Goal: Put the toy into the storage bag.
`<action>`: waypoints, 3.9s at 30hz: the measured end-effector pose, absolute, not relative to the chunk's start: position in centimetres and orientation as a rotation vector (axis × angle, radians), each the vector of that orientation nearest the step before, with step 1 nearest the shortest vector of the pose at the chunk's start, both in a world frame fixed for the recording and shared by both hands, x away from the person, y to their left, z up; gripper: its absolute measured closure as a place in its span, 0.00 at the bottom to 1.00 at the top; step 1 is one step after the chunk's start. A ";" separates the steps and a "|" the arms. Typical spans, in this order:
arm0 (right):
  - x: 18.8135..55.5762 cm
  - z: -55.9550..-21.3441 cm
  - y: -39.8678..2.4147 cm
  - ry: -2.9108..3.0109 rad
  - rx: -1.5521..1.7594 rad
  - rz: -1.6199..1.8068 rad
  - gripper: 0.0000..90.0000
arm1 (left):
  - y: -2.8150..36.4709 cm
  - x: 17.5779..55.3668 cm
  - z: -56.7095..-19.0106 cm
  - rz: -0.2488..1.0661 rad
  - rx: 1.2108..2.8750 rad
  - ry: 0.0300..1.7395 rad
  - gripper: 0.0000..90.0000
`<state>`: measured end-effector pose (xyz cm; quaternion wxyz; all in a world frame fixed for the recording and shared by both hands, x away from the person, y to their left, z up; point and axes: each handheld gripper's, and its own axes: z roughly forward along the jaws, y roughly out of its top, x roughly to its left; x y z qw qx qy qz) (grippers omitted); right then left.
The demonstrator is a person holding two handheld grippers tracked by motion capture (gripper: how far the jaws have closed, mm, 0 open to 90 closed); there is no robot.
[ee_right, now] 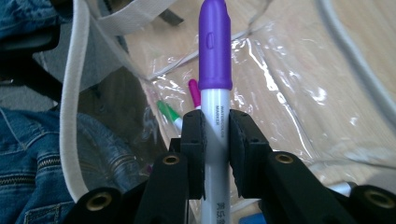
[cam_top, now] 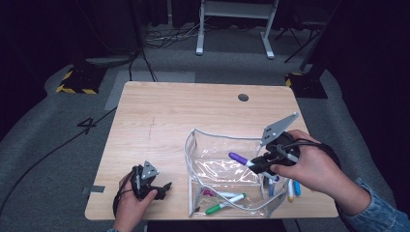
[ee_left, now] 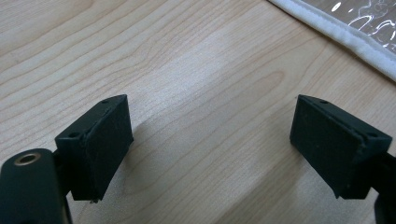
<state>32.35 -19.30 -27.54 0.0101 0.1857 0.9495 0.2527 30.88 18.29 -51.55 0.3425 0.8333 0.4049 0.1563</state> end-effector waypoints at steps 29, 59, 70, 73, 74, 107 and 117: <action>32.0 -33.2 -12.5 3.190 0.323 0.462 0.86 | 18.3 30.9 -51.5 0.412 2.171 1.048 0.15; 32.0 -38.8 -11.6 3.303 0.275 0.271 0.70 | 18.3 30.9 -51.5 0.407 2.167 1.052 0.15; 32.9 -35.1 -13.4 3.097 0.376 0.584 0.55 | 18.3 30.9 -51.6 0.405 2.166 1.053 0.15; 33.3 -33.4 -14.6 3.010 0.416 0.703 0.56 | 18.3 30.9 -51.5 0.406 2.166 1.052 0.15; 33.3 -33.0 -14.8 2.992 0.424 0.728 0.56 | 18.3 30.9 -51.6 0.406 2.166 1.052 0.15; 34.9 -28.3 -32.2 2.533 0.949 1.007 0.57 | 18.7 31.6 -51.5 0.383 2.177 1.021 0.14; 37.4 -31.9 -36.6 2.479 1.147 0.912 0.57 | 18.8 31.9 -51.5 0.371 2.181 1.017 0.14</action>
